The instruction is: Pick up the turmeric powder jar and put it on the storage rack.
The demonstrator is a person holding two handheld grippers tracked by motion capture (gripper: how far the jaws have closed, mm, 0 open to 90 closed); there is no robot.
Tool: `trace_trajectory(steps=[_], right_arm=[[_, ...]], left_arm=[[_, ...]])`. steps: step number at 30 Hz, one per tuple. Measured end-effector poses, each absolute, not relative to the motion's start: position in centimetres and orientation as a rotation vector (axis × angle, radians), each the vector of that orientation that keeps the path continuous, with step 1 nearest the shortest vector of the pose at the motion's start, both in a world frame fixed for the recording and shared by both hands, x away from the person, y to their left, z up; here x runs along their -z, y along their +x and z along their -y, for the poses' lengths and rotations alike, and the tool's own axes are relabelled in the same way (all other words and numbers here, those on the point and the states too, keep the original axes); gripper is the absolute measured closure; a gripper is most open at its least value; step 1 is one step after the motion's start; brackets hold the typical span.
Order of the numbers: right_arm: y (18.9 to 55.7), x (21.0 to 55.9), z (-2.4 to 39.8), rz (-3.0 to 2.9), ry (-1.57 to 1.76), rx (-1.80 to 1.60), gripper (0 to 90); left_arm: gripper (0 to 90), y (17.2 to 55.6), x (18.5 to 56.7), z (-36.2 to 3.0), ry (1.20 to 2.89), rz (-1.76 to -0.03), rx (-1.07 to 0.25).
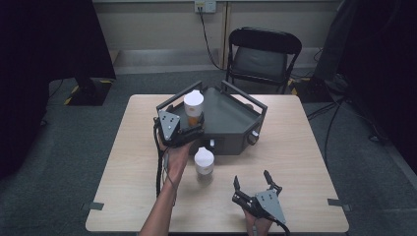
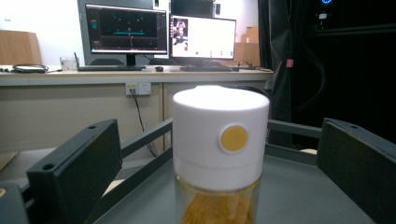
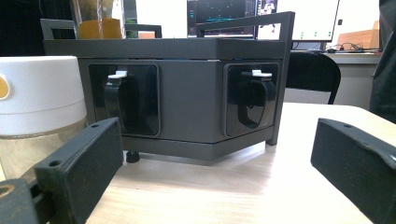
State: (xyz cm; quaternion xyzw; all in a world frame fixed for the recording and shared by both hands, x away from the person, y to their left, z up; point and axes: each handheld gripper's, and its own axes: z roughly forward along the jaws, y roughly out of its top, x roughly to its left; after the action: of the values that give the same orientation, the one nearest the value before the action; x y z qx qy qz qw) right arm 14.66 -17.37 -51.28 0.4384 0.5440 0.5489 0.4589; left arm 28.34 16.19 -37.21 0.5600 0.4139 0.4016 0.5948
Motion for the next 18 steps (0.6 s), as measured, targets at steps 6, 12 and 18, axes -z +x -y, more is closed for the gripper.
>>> trace_trajectory(steps=[6, 12, 18], right_arm=[[14.7, 51.3, 17.4, -1.34, 1.08, -1.352, 1.2], [14.7, 51.3, 17.4, -1.34, 1.08, -1.351, 1.2], [14.7, 51.3, 17.4, -1.34, 1.08, -1.351, 1.2]], left_arm=[[0.0, 27.5, 37.8, -16.8, 1.277, -0.963, -0.936], [0.0, 26.6, 38.0, -17.2, 1.253, -0.956, -0.95], [0.0, 25.7, 38.2, -17.6, 1.245, -0.948, -0.962]])
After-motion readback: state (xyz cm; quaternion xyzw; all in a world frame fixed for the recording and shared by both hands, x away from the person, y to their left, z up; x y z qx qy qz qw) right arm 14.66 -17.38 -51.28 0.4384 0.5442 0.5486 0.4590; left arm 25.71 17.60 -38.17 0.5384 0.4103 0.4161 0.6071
